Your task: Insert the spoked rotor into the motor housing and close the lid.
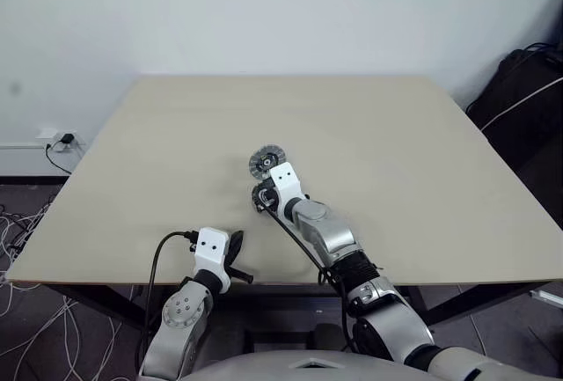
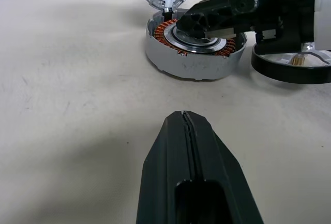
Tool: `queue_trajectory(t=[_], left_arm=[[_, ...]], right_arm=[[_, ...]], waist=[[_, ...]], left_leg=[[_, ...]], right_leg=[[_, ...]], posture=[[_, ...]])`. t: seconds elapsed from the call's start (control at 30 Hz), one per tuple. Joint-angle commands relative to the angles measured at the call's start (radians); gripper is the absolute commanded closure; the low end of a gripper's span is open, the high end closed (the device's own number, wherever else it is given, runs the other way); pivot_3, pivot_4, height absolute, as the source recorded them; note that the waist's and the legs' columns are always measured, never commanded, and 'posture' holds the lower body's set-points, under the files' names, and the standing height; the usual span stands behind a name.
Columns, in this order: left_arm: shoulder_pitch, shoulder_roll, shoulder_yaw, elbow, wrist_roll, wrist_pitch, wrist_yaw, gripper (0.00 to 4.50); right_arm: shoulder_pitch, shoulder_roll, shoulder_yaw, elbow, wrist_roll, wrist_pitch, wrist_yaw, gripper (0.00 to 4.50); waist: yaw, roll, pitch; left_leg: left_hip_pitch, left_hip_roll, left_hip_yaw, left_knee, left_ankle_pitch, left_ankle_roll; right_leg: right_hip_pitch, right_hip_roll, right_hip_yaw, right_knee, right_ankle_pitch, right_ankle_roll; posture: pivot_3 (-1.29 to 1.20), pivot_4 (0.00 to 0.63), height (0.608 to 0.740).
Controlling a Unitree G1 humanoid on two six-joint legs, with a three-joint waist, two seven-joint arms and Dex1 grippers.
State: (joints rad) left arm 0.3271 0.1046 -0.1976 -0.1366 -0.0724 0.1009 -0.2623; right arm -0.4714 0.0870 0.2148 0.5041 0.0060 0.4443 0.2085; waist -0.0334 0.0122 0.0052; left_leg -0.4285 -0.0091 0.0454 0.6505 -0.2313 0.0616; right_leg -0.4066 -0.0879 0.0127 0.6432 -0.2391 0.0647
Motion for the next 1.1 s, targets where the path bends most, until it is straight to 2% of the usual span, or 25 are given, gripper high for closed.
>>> queue_trajectory(t=[0.03, 0.53, 0.77, 0.97, 1.1], left_arm=[[-0.010, -0.004, -0.007, -0.055, -0.004, -0.007, -0.002, 4.47], [-0.013, -0.004, -0.010, -0.051, -0.008, -0.003, -0.005, 4.47], [-0.016, -0.004, -0.007, -0.049, -0.008, -0.004, -0.003, 4.47], [-0.011, -0.006, -0.003, -0.054, -0.007, -0.005, 0.004, 4.47], [-0.010, -0.008, -0.002, -0.054, -0.007, -0.006, 0.006, 4.47]], right_arm=[[-0.026, 0.008, -0.028, 0.014, 0.003, -0.032, -0.013, 4.50], [0.043, -0.004, -0.051, -0.178, 0.020, -0.032, -0.001, 4.50], [0.027, 0.003, -0.026, -0.101, -0.005, -0.035, 0.005, 4.50], [-0.020, 0.009, -0.016, 0.046, -0.038, -0.048, -0.024, 4.50], [-0.037, 0.019, -0.028, 0.058, -0.036, -0.065, -0.030, 4.50]], waist=[[0.000, 0.000, 0.000], [-0.002, 0.000, 0.000], [-0.002, 0.000, 0.000], [-0.003, 0.000, 0.000], [-0.003, 0.000, 0.000]], left_leg=[[0.000, 0.000, 0.000, 0.000, 0.000, 0.000], [-0.001, 0.000, 0.000, 0.000, 0.000, 0.000], [-0.001, 0.000, 0.000, 0.000, 0.000, 0.000], [0.000, 0.000, 0.000, 0.000, 0.000, 0.000], [0.000, 0.000, 0.000, 0.000, 0.000, 0.000]], right_leg=[[0.000, 0.000, 0.000, 0.000, 0.000, 0.000], [-0.001, -0.002, 0.000, 0.000, 0.000, 0.000], [-0.001, -0.002, 0.000, 0.000, 0.000, 0.000], [-0.001, 0.001, 0.000, 0.000, 0.000, 0.000], [0.000, 0.000, 0.000, 0.001, 0.000, 0.000]], posture=[[0.00, 0.000, 0.740], [0.00, 0.000, 0.740], [0.00, 0.000, 0.740], [0.00, 0.000, 0.740], [0.00, 0.000, 0.740]])
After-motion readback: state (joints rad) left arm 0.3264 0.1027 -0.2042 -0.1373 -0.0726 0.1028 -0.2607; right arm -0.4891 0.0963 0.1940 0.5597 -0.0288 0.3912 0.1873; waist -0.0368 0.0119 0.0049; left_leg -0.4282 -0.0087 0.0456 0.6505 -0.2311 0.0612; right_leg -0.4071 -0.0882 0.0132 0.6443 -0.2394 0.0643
